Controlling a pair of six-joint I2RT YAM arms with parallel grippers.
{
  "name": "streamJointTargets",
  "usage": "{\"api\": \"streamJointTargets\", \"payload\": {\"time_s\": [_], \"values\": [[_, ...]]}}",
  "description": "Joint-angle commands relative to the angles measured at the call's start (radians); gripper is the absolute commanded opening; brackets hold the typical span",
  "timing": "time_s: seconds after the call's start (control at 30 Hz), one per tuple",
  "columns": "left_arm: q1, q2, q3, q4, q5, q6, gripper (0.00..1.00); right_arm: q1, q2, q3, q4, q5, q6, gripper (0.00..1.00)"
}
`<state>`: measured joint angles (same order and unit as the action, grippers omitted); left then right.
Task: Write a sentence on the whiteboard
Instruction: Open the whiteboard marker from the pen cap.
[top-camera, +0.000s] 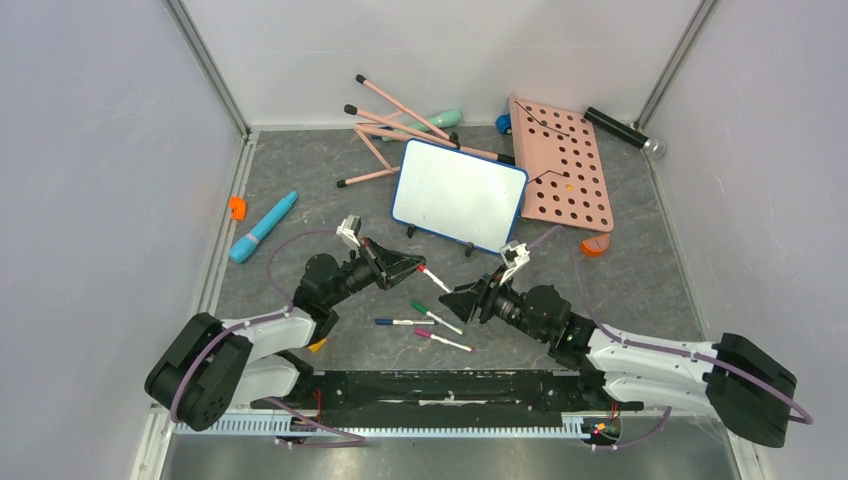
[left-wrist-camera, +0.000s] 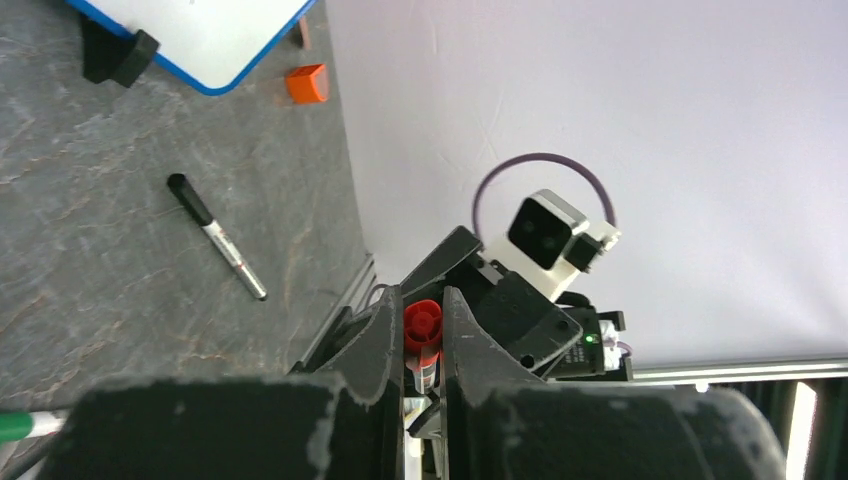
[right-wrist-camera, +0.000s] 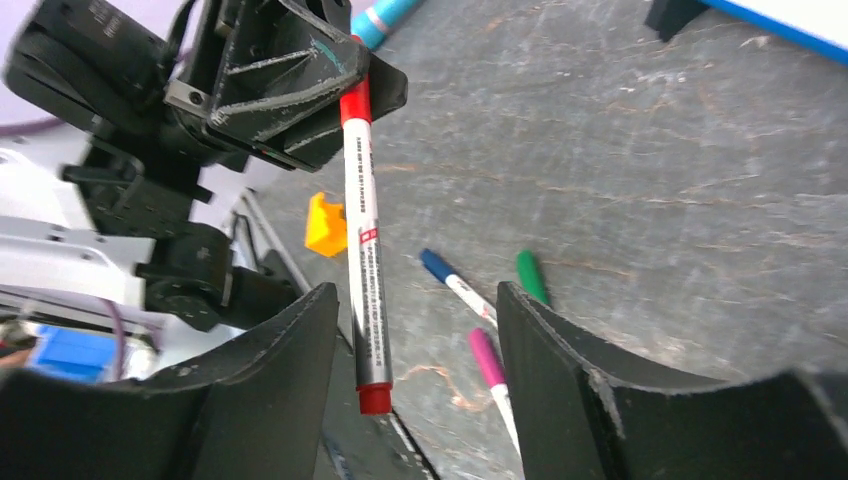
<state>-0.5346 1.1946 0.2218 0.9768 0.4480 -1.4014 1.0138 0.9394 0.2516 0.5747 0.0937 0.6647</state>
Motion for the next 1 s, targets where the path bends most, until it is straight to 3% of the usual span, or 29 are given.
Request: {"api": "streamJointTargets", "payload": {"time_s": [0.0, 0.17, 0.27, 0.43, 0.5, 0.57, 0.63, 0.7, 0.9, 0.97], "values": [[-0.007, 0.018, 0.023, 0.139, 0.034, -0.075, 0.02, -0.006, 0.058, 0.004, 0.317, -0.041, 0.178, 0.58], [-0.007, 0.013, 0.002, 0.137, 0.025, -0.066, 0.02, -0.006, 0.125, 0.003, 0.468, -0.073, 0.218, 0.54], [-0.007, 0.008, -0.015, 0.141, 0.012, -0.062, 0.02, -0.006, 0.140, 0.014, 0.466, -0.056, 0.225, 0.49], [-0.007, 0.004, -0.022, 0.141, 0.003, -0.055, 0.02, -0.006, 0.160, 0.030, 0.451, -0.045, 0.234, 0.23], [-0.007, 0.004, -0.022, 0.141, 0.000, -0.053, 0.02, -0.006, 0.167, 0.038, 0.439, -0.046, 0.236, 0.21], [-0.008, 0.004, -0.022, 0.145, 0.001, -0.050, 0.02, -0.005, 0.168, 0.036, 0.442, -0.044, 0.243, 0.02], [0.005, 0.001, -0.027, 0.141, 0.000, -0.050, 0.02, -0.006, 0.154, 0.023, 0.436, -0.044, 0.247, 0.00], [0.059, -0.010, -0.039, 0.102, 0.011, -0.047, 0.02, -0.006, 0.121, -0.006, 0.411, -0.040, 0.242, 0.00], [0.401, 0.001, -0.047, -0.008, 0.177, 0.024, 0.02, -0.011, -0.098, -0.149, 0.205, -0.009, 0.220, 0.00], [0.451, 0.010, -0.052, -0.053, 0.192, 0.049, 0.02, -0.013, -0.187, -0.188, 0.110, 0.006, 0.208, 0.00]]}}
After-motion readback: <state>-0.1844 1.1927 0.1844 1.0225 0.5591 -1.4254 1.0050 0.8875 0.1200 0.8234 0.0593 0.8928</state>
